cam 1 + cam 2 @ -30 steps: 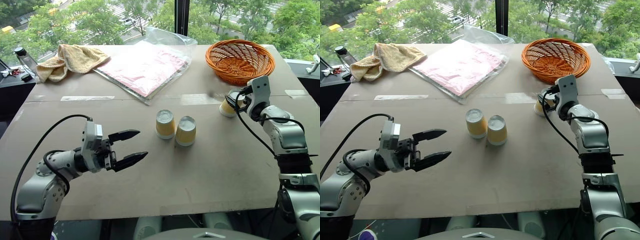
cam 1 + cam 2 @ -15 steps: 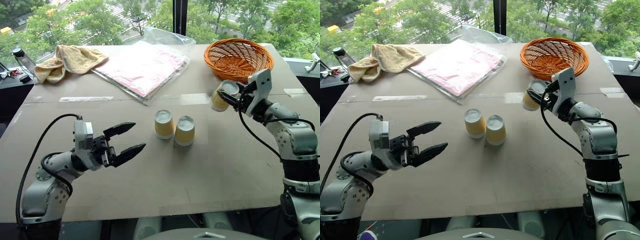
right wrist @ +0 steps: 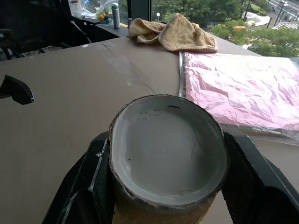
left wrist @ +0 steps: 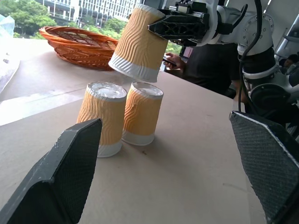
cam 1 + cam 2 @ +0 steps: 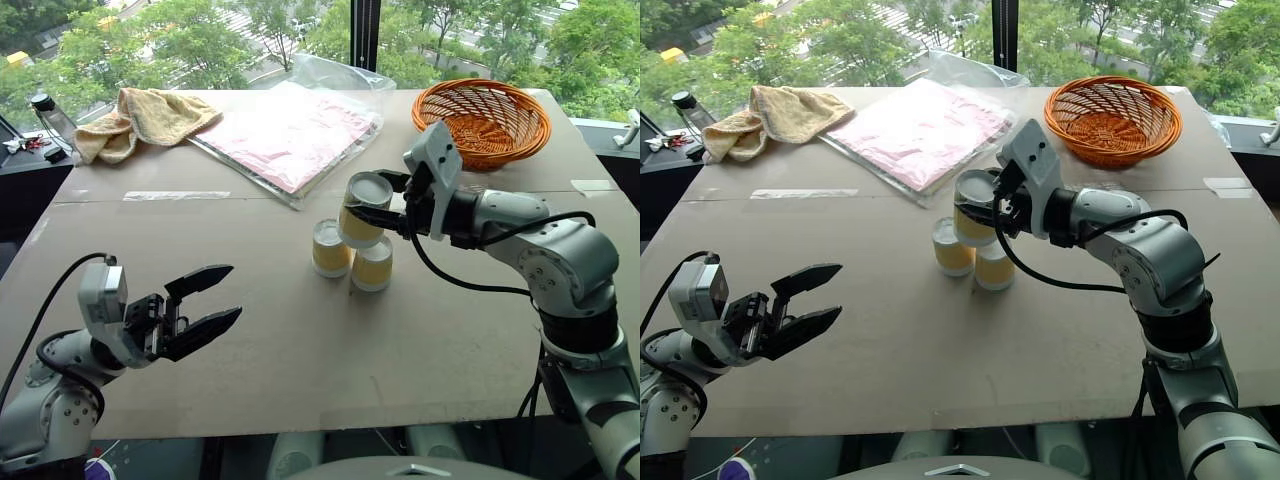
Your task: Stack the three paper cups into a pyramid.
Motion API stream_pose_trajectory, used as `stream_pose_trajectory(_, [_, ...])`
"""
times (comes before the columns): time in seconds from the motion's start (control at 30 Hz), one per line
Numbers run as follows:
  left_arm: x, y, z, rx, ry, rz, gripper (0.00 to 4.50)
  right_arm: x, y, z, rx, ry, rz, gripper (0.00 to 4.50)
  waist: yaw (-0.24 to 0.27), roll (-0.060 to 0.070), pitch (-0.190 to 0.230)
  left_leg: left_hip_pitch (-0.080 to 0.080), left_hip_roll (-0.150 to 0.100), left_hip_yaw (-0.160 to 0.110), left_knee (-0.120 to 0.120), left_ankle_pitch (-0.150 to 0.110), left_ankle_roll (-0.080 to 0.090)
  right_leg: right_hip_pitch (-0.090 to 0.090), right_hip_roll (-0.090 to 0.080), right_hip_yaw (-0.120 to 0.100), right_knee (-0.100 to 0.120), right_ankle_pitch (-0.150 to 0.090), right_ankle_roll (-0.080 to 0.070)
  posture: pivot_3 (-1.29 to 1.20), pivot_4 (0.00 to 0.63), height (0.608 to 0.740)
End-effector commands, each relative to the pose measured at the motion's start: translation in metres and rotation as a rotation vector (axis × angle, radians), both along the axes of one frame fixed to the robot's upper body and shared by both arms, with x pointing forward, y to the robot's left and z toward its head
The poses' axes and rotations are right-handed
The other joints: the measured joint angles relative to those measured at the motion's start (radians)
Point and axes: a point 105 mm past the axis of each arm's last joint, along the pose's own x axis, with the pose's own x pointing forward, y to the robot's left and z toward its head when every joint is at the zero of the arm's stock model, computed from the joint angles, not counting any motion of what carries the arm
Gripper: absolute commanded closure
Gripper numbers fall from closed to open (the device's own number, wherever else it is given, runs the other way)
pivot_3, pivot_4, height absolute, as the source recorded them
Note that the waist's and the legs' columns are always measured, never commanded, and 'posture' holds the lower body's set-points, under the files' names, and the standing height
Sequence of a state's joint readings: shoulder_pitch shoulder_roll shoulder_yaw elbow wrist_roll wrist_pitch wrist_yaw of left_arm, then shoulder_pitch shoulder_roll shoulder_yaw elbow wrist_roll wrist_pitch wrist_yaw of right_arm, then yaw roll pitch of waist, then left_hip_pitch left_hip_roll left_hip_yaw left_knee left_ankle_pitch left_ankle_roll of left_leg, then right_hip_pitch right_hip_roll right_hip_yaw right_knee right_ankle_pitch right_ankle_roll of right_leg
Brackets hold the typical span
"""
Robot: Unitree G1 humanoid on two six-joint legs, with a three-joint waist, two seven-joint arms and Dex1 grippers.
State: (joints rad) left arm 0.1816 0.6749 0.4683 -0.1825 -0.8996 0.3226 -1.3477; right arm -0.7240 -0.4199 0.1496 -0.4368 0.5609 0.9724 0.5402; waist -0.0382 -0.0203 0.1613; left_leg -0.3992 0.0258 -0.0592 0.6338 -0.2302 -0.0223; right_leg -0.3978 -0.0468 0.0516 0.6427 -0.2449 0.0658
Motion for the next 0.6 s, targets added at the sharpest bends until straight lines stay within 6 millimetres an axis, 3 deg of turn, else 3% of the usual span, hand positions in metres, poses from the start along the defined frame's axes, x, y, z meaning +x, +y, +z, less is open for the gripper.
stream_pose_trajectory(0.03, [-0.005, 0.003, 0.008, -0.001, -0.034, 0.008, 0.00, -0.009, 0.007, 0.010, -0.017, -0.059, 0.037, 2.31, -0.002, 0.000, 0.000, 0.000, 0.000, 0.000, 0.000, 0.000, 0.000, 0.000, 0.000, 0.000, 0.000, 0.000, 0.000, 0.00, 0.150, 0.740])
stream_pose_trajectory(0.2, [-0.007, 0.001, 0.006, -0.005, -0.028, 0.006, 0.00, -0.005, 0.010, 0.007, -0.020, -0.050, 0.036, 2.31, -0.003, 0.000, 0.000, 0.000, 0.000, 0.000, 0.000, 0.000, 0.000, 0.000, 0.000, 0.000, 0.000, 0.000, 0.000, 0.00, 0.150, 0.740])
stream_pose_trajectory(0.23, [-0.007, 0.001, 0.006, -0.006, -0.027, 0.008, 0.00, -0.006, 0.012, 0.006, -0.007, -0.033, 0.047, 1.23, -0.003, 0.000, 0.000, 0.000, 0.000, 0.000, 0.000, 0.000, 0.000, 0.000, 0.000, 0.000, 0.000, 0.000, 0.000, 0.00, 0.150, 0.740])
stream_pose_trajectory(0.3, [-0.007, 0.001, 0.006, -0.006, -0.026, 0.010, 0.00, -0.008, 0.014, 0.002, -0.017, -0.024, 0.068, 0.45, -0.004, 0.000, 0.000, 0.000, 0.000, 0.000, 0.000, 0.000, 0.000, 0.000, 0.000, 0.000, 0.000, 0.000, 0.000, 0.00, 0.150, 0.740])
stream_pose_trajectory(0.37, [-0.007, 0.000, 0.005, -0.007, -0.025, 0.015, 0.00, -0.008, 0.013, 0.001, -0.029, -0.039, 0.061, 0.14, -0.002, 0.000, 0.000, 0.000, 0.000, 0.000, 0.000, 0.000, 0.000, 0.000, 0.000, 0.000, 0.000, 0.000, 0.000, 0.00, 0.150, 0.740])
stream_pose_trajectory(0.6, [-0.005, -0.008, -0.004, 0.031, 0.022, 0.072, 0.00, -0.023, -0.031, 0.023, -0.018, -0.219, 0.017, 0.14, 0.006, -0.001, 0.000, -0.001, 0.000, 0.000, 0.000, 0.000, 0.000, 0.000, -0.001, 0.000, -0.001, 0.000, 0.001, 0.00, 0.150, 0.740])
